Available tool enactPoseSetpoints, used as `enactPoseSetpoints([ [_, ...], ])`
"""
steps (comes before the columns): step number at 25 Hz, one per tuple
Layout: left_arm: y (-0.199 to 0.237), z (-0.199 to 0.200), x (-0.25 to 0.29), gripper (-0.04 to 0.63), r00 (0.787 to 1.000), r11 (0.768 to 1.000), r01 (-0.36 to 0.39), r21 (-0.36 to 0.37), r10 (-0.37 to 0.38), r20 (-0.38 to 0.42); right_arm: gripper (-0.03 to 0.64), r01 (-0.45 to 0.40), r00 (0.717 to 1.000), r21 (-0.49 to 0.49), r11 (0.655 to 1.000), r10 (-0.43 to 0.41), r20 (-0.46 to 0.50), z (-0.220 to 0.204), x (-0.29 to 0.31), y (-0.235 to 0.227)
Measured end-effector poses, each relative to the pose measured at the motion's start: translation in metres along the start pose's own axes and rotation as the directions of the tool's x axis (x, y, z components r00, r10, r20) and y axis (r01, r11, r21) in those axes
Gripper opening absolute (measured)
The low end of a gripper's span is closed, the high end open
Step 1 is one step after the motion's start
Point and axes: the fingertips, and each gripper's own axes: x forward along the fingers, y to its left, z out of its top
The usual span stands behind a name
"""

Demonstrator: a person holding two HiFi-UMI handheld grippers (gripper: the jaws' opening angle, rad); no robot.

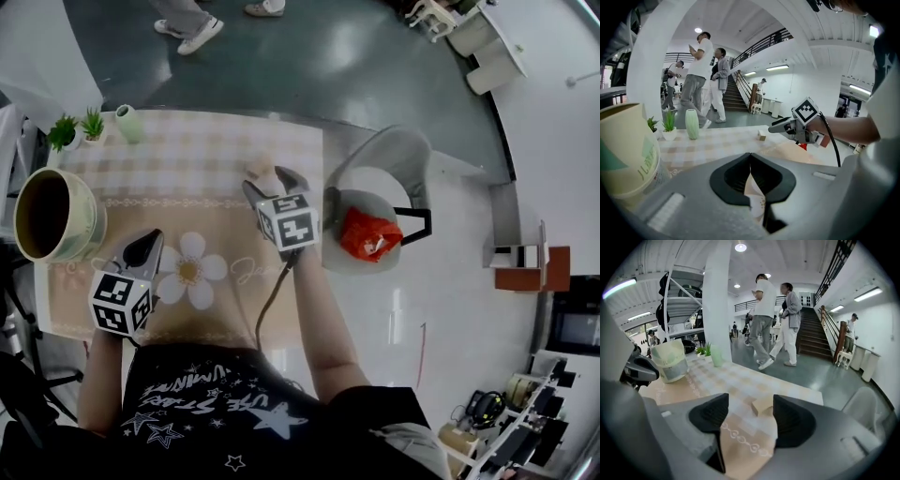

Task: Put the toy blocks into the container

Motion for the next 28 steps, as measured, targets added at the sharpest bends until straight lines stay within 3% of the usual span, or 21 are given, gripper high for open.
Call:
enactPoseSetpoints([
  [11, 0.004, 0.003, 0.028, 0.011, 1.000, 0.999, -0.012, -0.036, 0.011, -0.019, 0.321, -0.073, 0.995, -0.144, 0.987, 0.062, -0.085, -0.016, 0.048, -0.024],
  [20, 0.009, -0.004, 0.035, 0.011, 0.999, 0.998, -0.034, -0.052, 0.033, -0.033, 0.334, -0.197, 0.969, -0.220, 0.955, 0.156, -0.191, -0.025, 0.074, -0.027],
  [28, 0.010, -0.007, 0.035, 0.011, 0.999, 0.997, -0.030, -0.066, 0.028, -0.033, 0.316, -0.225, 0.961, -0.259, 0.939, 0.170, -0.219, -0.028, 0.085, -0.026],
])
